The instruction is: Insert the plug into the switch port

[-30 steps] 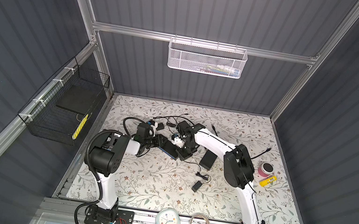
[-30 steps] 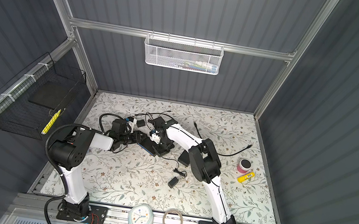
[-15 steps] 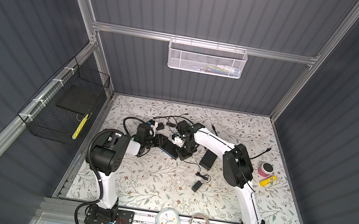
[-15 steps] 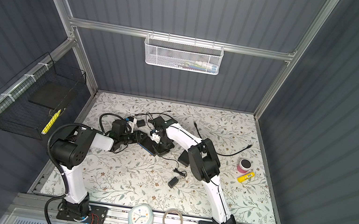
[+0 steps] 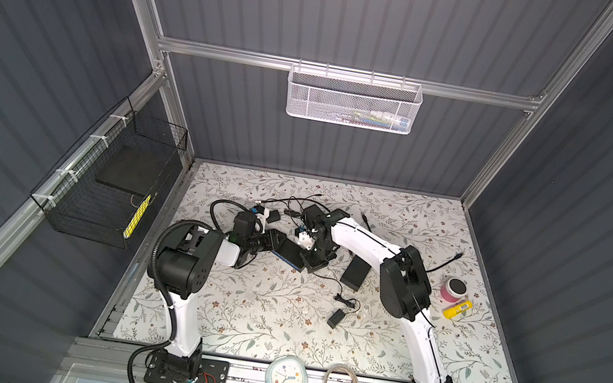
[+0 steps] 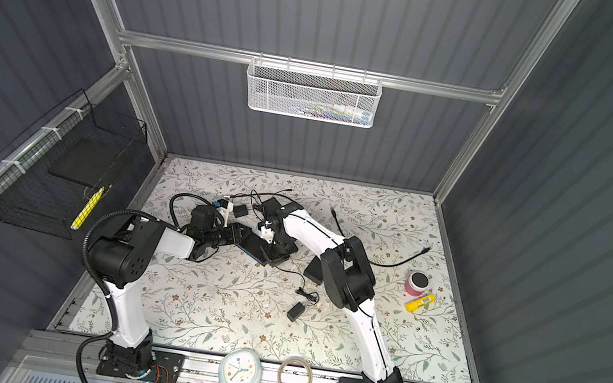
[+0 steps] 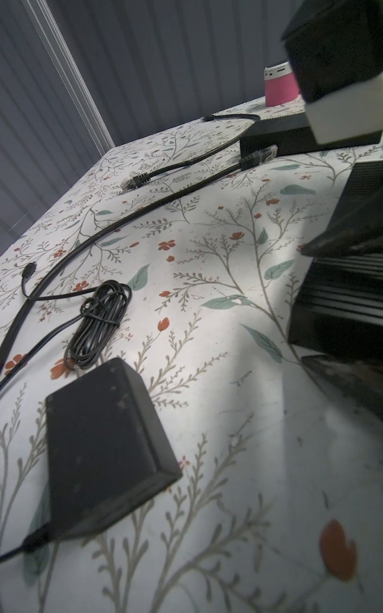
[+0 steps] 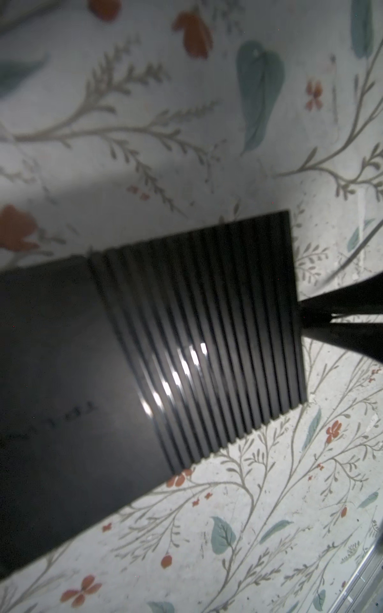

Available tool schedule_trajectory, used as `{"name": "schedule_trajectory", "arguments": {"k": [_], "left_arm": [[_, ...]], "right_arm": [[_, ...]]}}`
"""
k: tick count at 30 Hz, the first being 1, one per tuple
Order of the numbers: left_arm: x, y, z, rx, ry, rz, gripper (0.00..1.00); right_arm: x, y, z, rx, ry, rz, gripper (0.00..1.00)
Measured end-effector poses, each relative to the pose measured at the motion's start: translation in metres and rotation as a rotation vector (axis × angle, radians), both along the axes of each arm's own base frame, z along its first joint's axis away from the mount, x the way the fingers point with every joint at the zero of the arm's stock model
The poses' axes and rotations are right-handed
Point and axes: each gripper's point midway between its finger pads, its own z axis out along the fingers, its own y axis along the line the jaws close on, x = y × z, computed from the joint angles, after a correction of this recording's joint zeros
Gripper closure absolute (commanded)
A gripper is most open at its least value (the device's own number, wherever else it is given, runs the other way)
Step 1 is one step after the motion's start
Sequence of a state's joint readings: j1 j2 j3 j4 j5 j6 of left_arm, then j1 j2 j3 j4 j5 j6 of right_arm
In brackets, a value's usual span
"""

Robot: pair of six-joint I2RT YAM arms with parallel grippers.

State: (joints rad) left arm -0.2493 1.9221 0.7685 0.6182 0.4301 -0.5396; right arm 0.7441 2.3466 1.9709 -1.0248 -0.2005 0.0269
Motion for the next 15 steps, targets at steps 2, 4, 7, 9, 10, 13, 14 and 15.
{"name": "schedule_trajectory", "arguments": {"k": [2, 4, 7, 9, 10, 13, 14, 15], "left_arm": [[0.0010, 0.0008, -0.0001, 0.004, -0.003, 0.005, 0.52], [0.0020, 0.0019, -0.0001, 0.007, -0.006, 0.012, 0.52], [0.0025, 0.0027, -0.0003, 0.010, -0.008, 0.017, 0.52], [0.0025, 0.0027, -0.0006, 0.010, -0.008, 0.017, 0.52], [0.0026, 0.0026, -0.0006, 0.010, -0.008, 0.017, 0.52], [0.0032, 0.0025, -0.0006, 0.007, -0.010, 0.019, 0.52], [0.0033, 0.0022, -0.0007, 0.006, -0.012, 0.018, 0.52], [0.0036, 0.0022, -0.0007, 0.006, -0.014, 0.018, 0.52]], "right_arm": [[0.0020, 0.0001, 0.0002, -0.009, 0.003, -0.001, 1.00], [0.0039, 0.0008, 0.0001, -0.016, 0.009, -0.002, 1.00], [0.0047, 0.0014, 0.0003, -0.026, 0.019, -0.002, 1.00], [0.0046, 0.0014, 0.0007, -0.032, 0.026, -0.002, 1.00], [0.0046, 0.0014, 0.0011, -0.033, 0.027, -0.002, 1.00], [0.0051, 0.0015, 0.0006, -0.034, 0.029, 0.002, 1.00], [0.0050, 0.0018, 0.0007, -0.032, 0.029, 0.005, 1.00], [0.0050, 0.0016, 0.0004, -0.032, 0.030, 0.007, 1.00]]}}
